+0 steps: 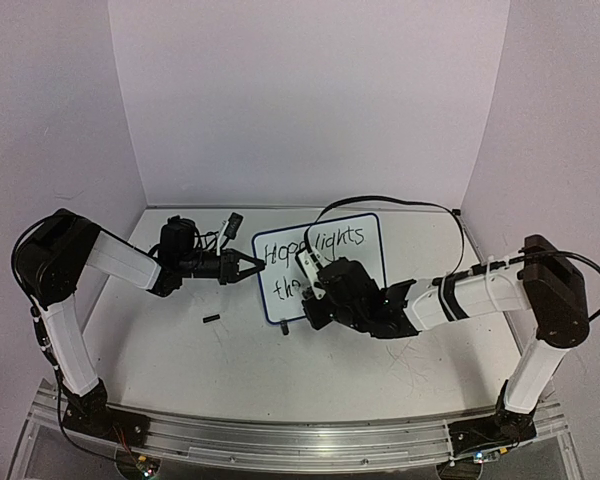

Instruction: Write a sentence on the whiteboard

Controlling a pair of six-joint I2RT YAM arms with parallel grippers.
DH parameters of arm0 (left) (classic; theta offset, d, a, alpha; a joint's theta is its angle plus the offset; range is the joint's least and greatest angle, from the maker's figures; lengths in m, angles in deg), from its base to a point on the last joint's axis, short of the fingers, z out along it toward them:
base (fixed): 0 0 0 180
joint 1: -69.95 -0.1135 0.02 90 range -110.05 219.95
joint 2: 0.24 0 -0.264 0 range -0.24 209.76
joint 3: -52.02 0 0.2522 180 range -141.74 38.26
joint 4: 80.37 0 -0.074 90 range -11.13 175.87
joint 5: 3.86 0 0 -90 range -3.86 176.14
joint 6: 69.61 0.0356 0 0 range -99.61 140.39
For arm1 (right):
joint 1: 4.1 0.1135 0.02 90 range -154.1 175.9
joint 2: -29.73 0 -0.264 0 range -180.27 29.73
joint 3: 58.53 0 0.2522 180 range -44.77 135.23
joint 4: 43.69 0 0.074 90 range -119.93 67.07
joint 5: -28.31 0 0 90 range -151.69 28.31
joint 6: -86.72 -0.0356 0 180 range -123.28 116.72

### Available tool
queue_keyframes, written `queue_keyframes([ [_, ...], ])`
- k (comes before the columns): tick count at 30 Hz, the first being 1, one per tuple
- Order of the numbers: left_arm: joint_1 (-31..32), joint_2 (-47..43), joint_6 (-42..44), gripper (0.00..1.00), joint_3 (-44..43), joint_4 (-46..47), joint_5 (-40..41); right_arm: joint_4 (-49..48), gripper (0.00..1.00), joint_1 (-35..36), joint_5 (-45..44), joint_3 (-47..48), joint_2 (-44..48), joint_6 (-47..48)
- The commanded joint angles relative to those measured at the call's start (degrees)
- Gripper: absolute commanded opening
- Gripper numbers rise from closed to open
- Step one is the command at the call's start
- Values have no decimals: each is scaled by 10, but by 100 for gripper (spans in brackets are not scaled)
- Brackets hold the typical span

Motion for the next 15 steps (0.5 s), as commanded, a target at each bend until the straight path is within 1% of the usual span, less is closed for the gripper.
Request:
queue_keyframes([
  [1, 9, 5, 37, 0, -9, -60, 23, 19, 0, -5, 5, -19, 14, -15],
  [6, 9, 5, 37, 0, -9, -60, 23, 26, 0, -5, -1, -29, 21, -19],
  [10, 10, 6, 37, 0, -10, -62, 22, 34, 0, -5, -46, -36, 37, -24],
  [13, 10, 7, 37, 0, -9, -62, 23, 16, 0, -5, -95, -54, 81, -17],
  [15, 10, 6, 37, 0, -9, -62, 24, -14, 0, -5, -75, -69, 121, 7],
])
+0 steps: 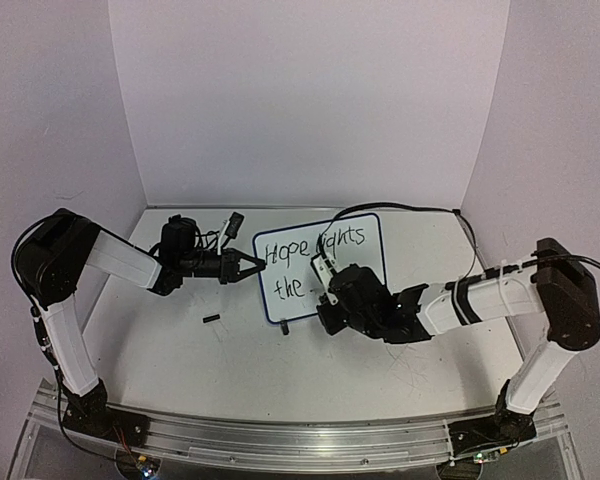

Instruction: Write a sentence on the whiteboard

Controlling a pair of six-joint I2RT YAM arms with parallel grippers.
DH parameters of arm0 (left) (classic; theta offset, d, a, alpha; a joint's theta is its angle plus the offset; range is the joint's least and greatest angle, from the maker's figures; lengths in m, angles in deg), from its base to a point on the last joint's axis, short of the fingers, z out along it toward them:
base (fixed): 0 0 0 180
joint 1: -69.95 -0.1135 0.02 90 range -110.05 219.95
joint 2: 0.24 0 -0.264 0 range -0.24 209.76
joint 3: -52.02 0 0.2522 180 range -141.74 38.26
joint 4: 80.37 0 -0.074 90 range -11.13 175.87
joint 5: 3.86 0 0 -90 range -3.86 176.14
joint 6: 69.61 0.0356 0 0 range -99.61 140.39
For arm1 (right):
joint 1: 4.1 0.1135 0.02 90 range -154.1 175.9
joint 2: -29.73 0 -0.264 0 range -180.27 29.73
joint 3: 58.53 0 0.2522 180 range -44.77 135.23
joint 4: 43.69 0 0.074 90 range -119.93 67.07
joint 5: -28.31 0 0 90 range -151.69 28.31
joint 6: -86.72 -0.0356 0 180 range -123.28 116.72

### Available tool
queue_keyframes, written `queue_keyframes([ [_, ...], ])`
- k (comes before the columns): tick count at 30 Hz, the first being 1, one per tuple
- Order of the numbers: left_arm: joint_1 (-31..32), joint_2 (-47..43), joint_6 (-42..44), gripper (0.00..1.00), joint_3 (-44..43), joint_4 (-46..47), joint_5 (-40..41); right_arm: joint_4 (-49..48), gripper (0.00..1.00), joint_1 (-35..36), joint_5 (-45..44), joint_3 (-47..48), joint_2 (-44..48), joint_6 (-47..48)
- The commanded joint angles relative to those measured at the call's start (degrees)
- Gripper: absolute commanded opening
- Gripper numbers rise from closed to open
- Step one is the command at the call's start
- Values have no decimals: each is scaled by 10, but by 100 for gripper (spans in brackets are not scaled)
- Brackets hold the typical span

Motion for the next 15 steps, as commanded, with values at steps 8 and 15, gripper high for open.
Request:
queue_keyframes([
  [8, 8, 2, 36, 0, 1, -53, 25, -49, 0, -36, 42, -36, 83, 50],
  [15, 9, 2, 37, 0, -1, -53, 26, -68, 0, -40, 61, -18, 55, 54],
])
